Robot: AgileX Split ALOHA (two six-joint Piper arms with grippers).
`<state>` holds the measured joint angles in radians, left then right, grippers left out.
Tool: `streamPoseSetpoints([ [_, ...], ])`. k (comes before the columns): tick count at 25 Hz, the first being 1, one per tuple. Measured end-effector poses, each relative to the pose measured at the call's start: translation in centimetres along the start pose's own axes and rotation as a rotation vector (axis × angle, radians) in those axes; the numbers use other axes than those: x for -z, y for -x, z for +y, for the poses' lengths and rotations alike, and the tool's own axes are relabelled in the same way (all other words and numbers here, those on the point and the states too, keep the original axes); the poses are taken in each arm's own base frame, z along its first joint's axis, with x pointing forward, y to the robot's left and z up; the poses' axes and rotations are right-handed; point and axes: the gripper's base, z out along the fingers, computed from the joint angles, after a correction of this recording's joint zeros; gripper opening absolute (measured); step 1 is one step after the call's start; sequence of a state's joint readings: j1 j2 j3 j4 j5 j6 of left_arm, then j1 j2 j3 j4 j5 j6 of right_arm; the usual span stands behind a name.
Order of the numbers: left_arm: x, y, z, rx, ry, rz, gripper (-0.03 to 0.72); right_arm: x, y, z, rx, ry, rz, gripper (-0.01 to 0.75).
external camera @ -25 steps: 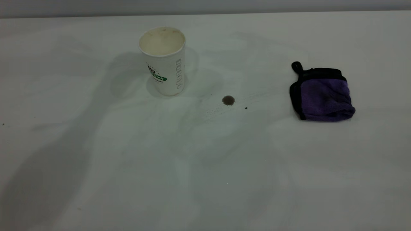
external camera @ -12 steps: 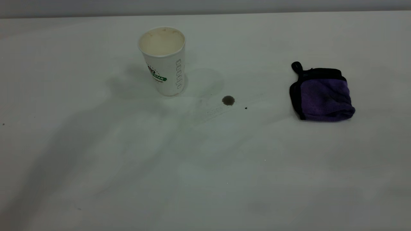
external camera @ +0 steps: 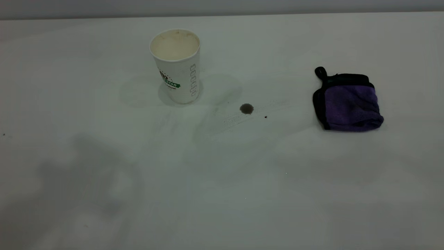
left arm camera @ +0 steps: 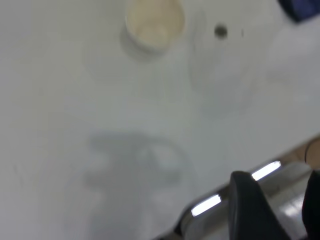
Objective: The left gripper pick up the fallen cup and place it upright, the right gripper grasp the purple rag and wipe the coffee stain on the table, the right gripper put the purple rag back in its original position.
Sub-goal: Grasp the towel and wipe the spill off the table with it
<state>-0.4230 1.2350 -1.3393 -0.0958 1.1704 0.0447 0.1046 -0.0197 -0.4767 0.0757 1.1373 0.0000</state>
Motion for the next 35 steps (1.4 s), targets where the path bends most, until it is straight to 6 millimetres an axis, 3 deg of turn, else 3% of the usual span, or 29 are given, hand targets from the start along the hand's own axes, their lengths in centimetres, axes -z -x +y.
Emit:
streamPoseSetpoints([
  [4, -0.5, -5.4, -0.1, 0.062, 0.000, 0.055, 0.338, 0.0, 0.0, 0.0, 0.000, 0.000, 0.000, 0.400],
  [9, -2.0, -12.1, -0.1, 0.110, 0.006, 0.117, 0.463, 0.0, 0.0, 0.0, 0.000, 0.000, 0.000, 0.400],
  [16, -4.2, -19.1, 0.7, 0.041, 0.086, 0.140, 0.514, 0.0, 0.0, 0.0, 0.000, 0.000, 0.000, 0.400],
  [21, -5.1, -21.3, 0.6, 0.022, 0.071, 0.083, 0.515, 0.0, 0.0, 0.0, 0.000, 0.000, 0.000, 0.400],
  [30, -3.8, -22.7, 0.5, 0.024, 0.078, -0.072, 0.515, 0.0, 0.0, 0.0, 0.000, 0.000, 0.000, 0.400],
  [35, -2.8, -24.0, 0.7, 0.141, 0.157, -0.190, 0.515, 0.0, 0.0, 0.0, 0.000, 0.000, 0.000, 0.400],
])
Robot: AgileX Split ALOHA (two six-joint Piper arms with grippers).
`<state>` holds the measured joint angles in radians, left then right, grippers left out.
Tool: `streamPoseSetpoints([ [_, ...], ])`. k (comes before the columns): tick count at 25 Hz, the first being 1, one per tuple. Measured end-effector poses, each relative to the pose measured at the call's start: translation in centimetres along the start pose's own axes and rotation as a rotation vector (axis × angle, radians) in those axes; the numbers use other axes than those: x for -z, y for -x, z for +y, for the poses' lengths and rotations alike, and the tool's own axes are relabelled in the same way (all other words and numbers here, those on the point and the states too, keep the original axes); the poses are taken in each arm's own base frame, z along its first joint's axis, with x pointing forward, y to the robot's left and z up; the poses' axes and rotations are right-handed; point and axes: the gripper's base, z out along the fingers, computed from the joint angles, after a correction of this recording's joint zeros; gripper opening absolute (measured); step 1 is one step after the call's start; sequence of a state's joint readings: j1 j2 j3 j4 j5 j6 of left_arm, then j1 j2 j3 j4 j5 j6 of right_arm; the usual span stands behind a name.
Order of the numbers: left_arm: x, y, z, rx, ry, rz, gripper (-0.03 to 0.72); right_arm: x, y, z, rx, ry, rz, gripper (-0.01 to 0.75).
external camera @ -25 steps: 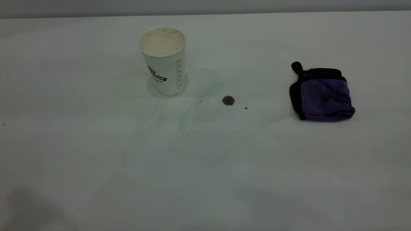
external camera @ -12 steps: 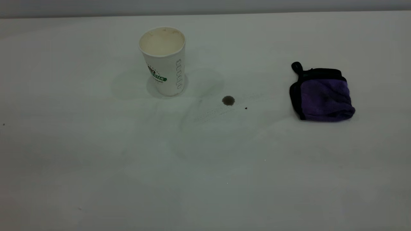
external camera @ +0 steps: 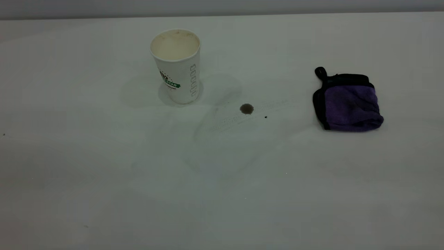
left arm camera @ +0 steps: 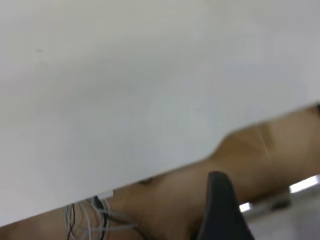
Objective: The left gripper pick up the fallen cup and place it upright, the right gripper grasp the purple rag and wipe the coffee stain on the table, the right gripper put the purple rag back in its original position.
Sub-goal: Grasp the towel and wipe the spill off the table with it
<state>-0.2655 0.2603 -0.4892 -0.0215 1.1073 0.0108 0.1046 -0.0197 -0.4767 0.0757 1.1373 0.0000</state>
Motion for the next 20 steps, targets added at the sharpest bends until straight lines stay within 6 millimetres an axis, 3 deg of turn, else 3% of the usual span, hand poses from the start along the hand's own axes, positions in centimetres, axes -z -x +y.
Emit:
streamPoseSetpoints([
  [11, 2.1, -2.8, -0.3, 0.174, 0.171, -0.243, 0.515, 0.0, 0.0, 0.0, 0.000, 0.000, 0.000, 0.400],
  [20, 2.3, -3.1, -0.4, 0.173, 0.177, -0.266, 0.515, 0.0, 0.0, 0.0, 0.000, 0.000, -0.004, 0.400],
])
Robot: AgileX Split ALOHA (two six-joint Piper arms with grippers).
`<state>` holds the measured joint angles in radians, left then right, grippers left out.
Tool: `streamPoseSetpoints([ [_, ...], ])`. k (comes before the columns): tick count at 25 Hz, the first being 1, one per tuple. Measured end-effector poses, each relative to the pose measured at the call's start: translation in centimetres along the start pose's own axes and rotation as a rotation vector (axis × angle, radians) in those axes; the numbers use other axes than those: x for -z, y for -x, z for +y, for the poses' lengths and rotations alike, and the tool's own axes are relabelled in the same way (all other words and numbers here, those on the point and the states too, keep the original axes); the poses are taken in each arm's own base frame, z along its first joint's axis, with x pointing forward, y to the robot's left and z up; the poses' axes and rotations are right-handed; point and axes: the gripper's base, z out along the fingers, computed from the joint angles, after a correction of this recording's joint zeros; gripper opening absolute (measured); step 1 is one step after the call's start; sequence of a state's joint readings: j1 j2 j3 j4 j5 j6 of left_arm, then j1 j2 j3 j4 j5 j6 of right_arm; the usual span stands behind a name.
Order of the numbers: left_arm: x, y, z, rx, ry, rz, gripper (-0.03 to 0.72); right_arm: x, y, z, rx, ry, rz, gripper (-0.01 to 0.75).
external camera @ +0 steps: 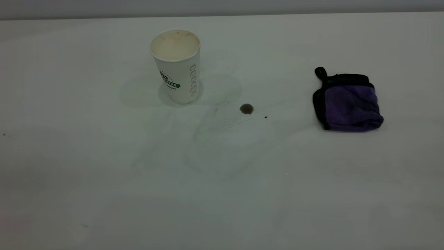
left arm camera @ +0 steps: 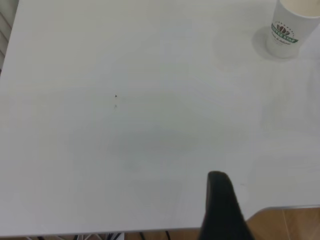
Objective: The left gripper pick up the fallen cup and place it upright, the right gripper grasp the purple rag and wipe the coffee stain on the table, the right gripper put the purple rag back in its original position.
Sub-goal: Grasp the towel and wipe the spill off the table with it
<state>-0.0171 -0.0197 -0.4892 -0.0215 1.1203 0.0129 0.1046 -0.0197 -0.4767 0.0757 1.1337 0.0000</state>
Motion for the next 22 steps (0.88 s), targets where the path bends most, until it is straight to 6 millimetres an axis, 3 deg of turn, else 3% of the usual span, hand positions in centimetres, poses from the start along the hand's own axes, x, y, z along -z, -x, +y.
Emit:
streamPoseSetpoints([
  [4, 0.0, 0.0, 0.0, 0.000, 0.000, 0.003, 0.515, 0.3, 1.5, 0.5, -0.012, 0.051, -0.055, 0.409],
  [8, 0.0, 0.0, 0.0, 0.000, 0.000, 0.002, 0.515, -1.7, 5.0, 0.7, 0.070, 0.071, 0.006, 0.492],
  [11, 0.0, 0.0, 0.0, -0.001, 0.000, 0.002, 0.515, -5.4, 6.7, 0.6, 0.130, 0.092, 0.137, 0.558],
  [15, 0.0, -0.1, 0.0, -0.001, 0.000, 0.004, 0.515, -10.6, 7.7, 0.8, 0.154, 0.164, 0.290, 0.579],
  [22, 0.0, -0.1, 0.0, -0.001, 0.000, 0.003, 0.515, -20.8, 6.3, 0.2, 0.127, 0.197, 0.513, 0.580],
])
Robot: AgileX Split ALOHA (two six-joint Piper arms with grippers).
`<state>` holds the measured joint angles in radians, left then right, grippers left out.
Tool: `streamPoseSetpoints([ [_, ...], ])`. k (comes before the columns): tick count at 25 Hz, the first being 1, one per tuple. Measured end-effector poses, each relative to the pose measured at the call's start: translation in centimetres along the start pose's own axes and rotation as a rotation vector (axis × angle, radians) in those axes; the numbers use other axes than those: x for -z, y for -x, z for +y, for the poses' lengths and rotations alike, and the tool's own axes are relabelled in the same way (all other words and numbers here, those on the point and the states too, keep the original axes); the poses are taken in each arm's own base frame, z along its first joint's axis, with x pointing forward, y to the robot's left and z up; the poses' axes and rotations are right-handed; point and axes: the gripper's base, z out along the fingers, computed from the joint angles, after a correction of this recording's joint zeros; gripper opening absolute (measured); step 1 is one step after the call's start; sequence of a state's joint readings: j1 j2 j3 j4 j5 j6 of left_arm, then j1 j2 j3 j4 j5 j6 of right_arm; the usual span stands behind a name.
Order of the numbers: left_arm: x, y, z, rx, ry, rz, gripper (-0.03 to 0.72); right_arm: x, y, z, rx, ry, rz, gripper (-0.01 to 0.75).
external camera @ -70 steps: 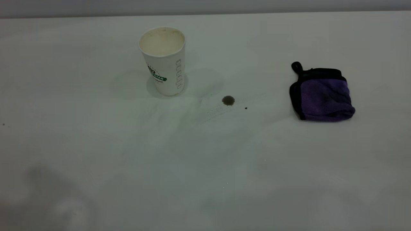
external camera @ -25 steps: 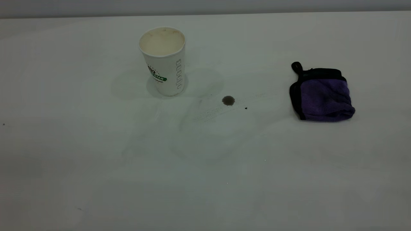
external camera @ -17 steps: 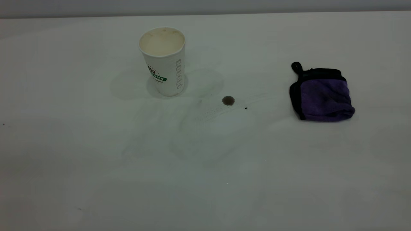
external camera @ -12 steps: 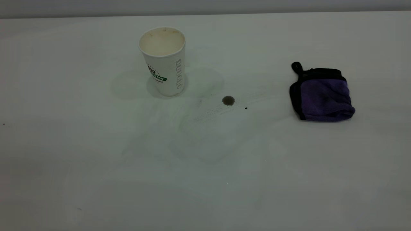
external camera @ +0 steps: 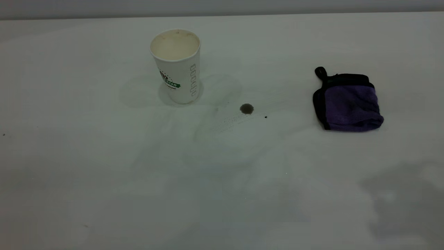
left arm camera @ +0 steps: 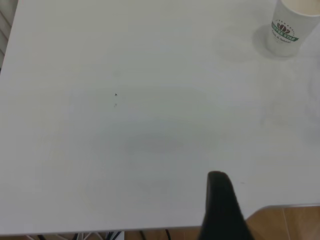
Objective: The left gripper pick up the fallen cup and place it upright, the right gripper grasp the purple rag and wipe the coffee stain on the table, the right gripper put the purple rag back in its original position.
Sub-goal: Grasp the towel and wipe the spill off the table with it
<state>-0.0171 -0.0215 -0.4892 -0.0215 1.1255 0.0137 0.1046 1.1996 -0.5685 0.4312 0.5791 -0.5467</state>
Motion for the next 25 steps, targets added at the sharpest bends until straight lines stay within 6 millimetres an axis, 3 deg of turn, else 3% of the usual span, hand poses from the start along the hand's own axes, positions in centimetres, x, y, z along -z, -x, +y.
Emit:
streamPoseSetpoints([
  [5, 0.0, 0.0, 0.0, 0.000, 0.000, 0.000, 0.515, -5.8, 1.1, -1.7, -0.053, 0.010, 0.152, 0.580],
  [12, 0.0, 0.0, 0.0, 0.000, 0.000, 0.000, 0.515, -11.7, 4.2, -1.9, -0.034, 0.016, 0.200, 0.580],
  [25, 0.0, 0.0, 0.0, 0.000, 0.000, 0.000, 0.515, -23.4, 7.6, -5.5, -0.033, -0.063, 0.299, 0.580],
])
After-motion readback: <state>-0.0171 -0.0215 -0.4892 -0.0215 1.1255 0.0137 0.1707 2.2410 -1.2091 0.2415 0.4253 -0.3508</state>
